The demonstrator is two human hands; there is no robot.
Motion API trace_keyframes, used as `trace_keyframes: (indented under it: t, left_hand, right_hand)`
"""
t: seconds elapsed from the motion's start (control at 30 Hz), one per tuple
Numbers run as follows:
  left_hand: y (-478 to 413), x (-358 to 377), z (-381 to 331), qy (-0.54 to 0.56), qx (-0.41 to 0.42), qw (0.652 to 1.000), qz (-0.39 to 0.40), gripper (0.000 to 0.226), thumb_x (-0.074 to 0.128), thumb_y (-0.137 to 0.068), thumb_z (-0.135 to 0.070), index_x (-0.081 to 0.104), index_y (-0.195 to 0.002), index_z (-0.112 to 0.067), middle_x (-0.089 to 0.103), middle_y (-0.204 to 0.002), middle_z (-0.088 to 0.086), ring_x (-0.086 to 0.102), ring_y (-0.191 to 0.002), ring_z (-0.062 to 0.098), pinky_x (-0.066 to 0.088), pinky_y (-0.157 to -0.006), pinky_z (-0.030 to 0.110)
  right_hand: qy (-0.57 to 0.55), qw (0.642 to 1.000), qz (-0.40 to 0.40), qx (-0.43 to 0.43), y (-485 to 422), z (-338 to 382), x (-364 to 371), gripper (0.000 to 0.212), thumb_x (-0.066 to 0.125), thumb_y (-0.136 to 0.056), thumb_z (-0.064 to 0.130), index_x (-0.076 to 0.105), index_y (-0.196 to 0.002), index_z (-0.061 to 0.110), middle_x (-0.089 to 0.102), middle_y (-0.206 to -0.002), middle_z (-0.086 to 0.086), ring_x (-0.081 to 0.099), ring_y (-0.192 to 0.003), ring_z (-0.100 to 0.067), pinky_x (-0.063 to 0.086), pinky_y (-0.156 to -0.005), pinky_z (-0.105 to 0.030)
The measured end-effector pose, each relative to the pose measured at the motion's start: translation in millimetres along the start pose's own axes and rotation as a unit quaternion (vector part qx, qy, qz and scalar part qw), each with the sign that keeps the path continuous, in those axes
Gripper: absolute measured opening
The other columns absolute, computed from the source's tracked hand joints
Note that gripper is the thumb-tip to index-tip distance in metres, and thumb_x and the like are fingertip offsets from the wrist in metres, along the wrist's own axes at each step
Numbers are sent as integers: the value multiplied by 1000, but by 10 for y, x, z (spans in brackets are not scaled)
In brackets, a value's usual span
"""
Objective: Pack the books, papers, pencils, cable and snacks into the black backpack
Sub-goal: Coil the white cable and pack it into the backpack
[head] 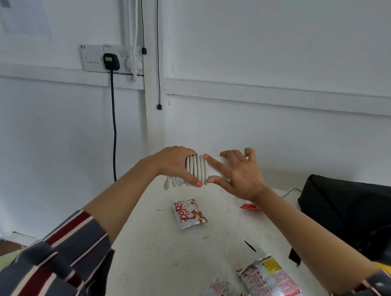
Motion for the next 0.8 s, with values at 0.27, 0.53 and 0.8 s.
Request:
trace_keyframes:
  t: [0.27, 0.53, 0.8]
  left_hand:
    - [65, 139, -121, -164, 25, 970, -179, 112, 70, -54, -73, 22, -145, -27, 39, -143, -1, 40, -128, 21, 21, -110, 43]
    - [91, 125, -148, -160, 102, 941, -280, 93, 45, -60, -78, 50, -131, -18, 63, -116, 3, 61, -98, 24, 40, -84, 37]
    - [73, 108, -187, -175, 121, 928, -307, 80, 45, -62, -75, 52, -115, -16, 65, -98, 0, 62, -77, 21, 42, -73, 33]
  right_hand:
    - [36, 999, -30, -9, -69, -3, -23, 53, 23, -94, 58, 43, -131, 25, 62, -103, -15, 51, -93, -26, 29, -77, -38]
    - [47, 998, -35, -2, 21, -30, -22, 62, 24, -93, 60, 45, -127, 13, 65, -104, -14, 59, -90, -27, 31, -78, -38]
    - [37, 997, -63, 0, 20, -1, -87, 58, 27, -93, 59, 49, -125, 17, 65, -104, -12, 57, -91, -26, 30, -77, -37]
Point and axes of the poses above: each hand's wrist, its own y-axis away from the middle knuckle, its own x-axis out of the palm, z = x × y, the point moved 6 cm from there along -y, towards the middle knuckle
